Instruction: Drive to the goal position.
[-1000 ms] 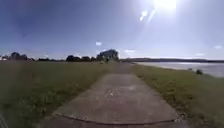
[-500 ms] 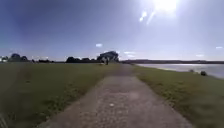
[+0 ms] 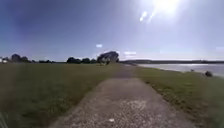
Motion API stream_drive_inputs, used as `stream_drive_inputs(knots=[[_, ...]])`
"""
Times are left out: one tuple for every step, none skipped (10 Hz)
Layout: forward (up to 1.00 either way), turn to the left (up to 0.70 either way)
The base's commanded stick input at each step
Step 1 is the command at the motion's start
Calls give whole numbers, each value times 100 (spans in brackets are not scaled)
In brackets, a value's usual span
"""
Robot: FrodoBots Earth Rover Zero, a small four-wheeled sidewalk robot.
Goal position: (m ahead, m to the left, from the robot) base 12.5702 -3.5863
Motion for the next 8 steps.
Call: stream_drive_inputs(knots=[[70,0],[70,0],[70,-15],[70,0],[70,0],[70,0],[70,0],[70,0]])
